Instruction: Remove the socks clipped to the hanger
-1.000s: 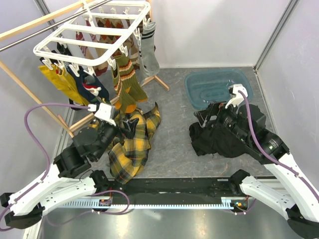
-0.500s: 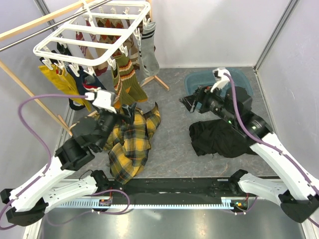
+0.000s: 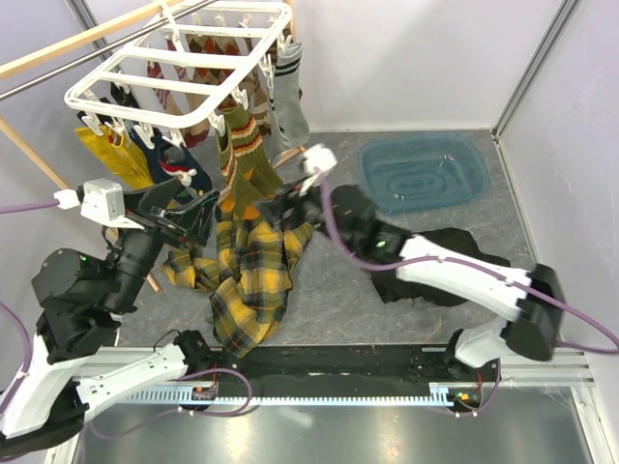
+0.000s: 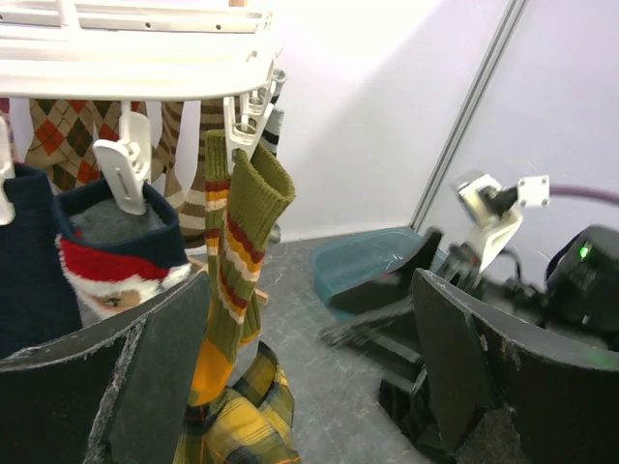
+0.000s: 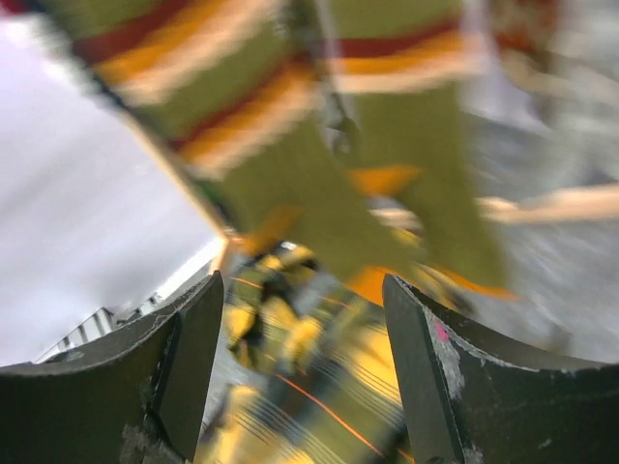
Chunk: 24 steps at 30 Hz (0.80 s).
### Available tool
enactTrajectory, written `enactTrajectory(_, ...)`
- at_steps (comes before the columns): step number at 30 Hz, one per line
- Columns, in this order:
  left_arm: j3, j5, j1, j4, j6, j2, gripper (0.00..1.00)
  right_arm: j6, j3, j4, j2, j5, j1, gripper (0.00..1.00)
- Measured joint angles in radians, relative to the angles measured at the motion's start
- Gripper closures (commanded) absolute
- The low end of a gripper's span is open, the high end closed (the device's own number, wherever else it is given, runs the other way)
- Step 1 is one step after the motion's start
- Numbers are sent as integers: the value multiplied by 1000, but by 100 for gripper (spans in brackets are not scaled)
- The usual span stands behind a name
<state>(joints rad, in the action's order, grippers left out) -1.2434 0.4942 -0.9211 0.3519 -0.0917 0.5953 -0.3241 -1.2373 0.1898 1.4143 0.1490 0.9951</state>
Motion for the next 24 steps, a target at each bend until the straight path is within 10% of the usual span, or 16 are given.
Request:
enactTrajectory(9,-123,1,1,142,-23,37,12,182,-195,205,302,258,204,33)
enactTrajectory(17,-168,23,1,191,-23,84,12,284,-259,268,396,524,227,100)
enactTrajectory(24,-240,23,1,203,-23,176,12,295,-201,287,310,487,233,100)
